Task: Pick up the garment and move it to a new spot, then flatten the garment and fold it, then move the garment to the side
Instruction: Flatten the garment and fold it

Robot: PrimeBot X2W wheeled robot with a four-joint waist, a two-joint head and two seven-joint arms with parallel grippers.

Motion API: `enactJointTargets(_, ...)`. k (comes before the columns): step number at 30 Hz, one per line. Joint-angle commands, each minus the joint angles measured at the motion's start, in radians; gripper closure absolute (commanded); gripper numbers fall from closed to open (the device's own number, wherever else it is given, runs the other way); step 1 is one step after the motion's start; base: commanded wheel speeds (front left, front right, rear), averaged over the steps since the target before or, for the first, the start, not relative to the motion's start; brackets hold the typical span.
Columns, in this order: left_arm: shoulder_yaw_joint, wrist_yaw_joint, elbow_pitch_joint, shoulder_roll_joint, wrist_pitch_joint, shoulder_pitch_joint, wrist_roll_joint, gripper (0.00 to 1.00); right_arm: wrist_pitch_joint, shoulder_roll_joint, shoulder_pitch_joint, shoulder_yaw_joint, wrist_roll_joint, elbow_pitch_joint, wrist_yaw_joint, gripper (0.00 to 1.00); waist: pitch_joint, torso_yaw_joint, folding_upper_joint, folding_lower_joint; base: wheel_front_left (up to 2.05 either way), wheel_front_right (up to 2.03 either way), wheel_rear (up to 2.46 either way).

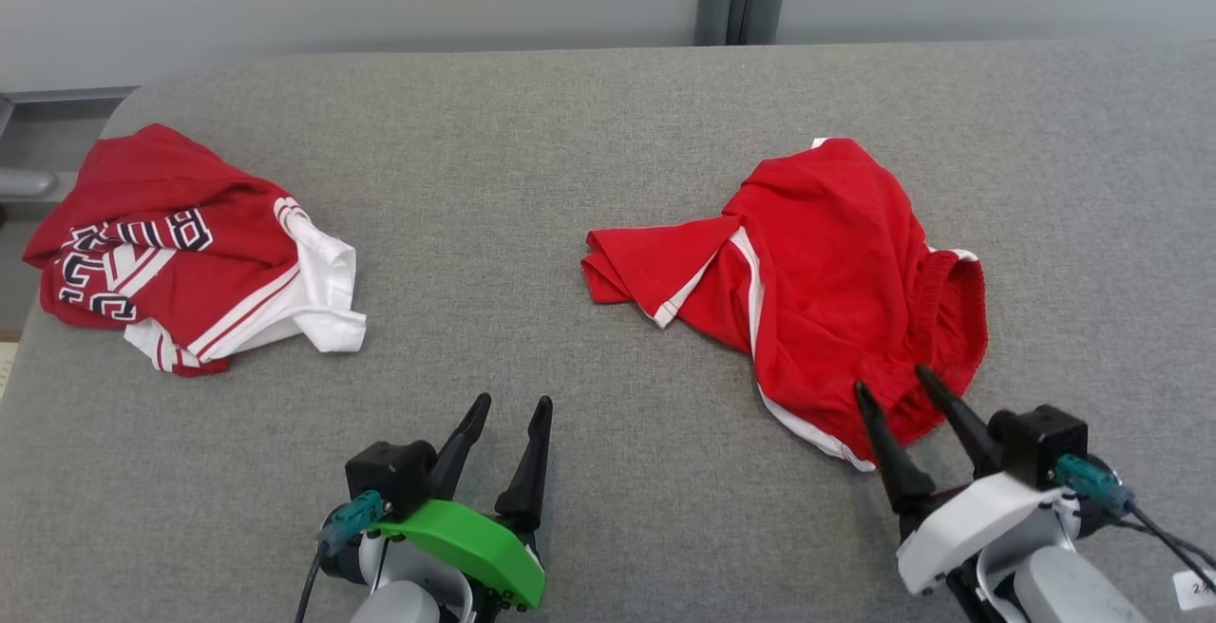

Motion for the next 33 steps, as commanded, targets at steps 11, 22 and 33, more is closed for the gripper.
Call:
enactJointTargets(11,0.003,-0.006,0.008,0.003,0.001,0.022,0.014,0.0,-0.003,-0.015,0.127,0.061,0.03,-0.05,-0.001,0.0,-0.021,0.017,0.0,0.0,0.0,0.0,0.0)
enactJointTargets(22,0.004,-0.008,0.008,0.003,0.001,0.018,0.012,0.0,-0.003,0.032,0.075,0.064,0.095,0.075,-0.001,1.0,-0.018,0.046,0.0,0.0,0.0,0.0,0.0)
enactJointTargets(33,0.012,-0.008,0.004,0.003,0.001,0.027,0.011,0.0,-0.003,-0.019,0.106,0.072,0.468,0.083,-0.001,1.0,-0.019,0.02,0.0,0.0,0.0,0.0,0.0)
